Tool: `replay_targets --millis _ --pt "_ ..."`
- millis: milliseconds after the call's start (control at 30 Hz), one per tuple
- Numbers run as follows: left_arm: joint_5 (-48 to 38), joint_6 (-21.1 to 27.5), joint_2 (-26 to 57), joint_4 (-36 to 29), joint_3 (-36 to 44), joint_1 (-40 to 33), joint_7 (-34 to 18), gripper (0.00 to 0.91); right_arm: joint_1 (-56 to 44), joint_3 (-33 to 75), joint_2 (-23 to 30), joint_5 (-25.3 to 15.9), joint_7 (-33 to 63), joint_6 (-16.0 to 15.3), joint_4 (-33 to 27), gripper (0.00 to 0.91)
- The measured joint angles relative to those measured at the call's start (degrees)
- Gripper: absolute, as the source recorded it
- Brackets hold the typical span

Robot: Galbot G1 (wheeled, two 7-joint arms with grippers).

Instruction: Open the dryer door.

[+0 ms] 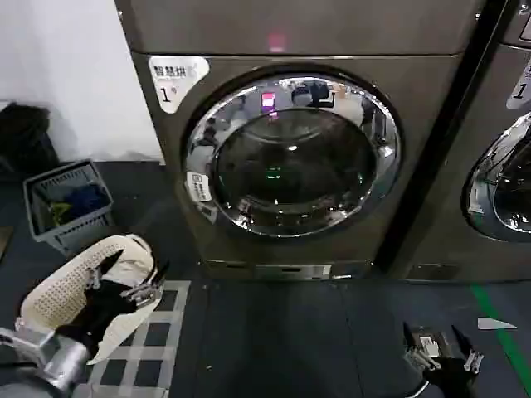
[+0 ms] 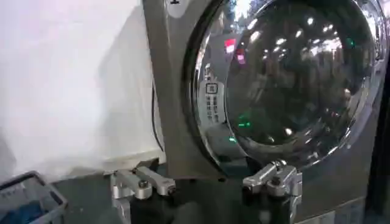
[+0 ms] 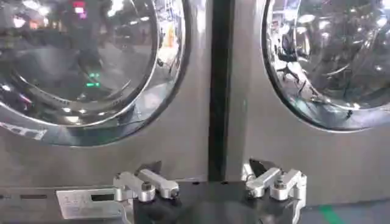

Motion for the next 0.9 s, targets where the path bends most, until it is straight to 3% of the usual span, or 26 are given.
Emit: replay_targets --millis 233,600,900 --pt "0.0 0.0 -0.1 0.0 0.1 0.0 0.0 0.907 1.7 -1.3 -1.8 0.0 -0.8 0.6 -0.3 0.907" --pt "0.0 0.1 -0.1 -0.1 0.2 0.0 0.0 0.907 6.8 -3.5 -6.4 1.4 -2.3 -1.2 -0.9 0.907" --pt "0.0 0.1 -0.1 -0.1 0.4 0.0 0.1 0.907 12.0 -5.6 -12.6 4.2 -3.8 -1.8 -3.0 0.907"
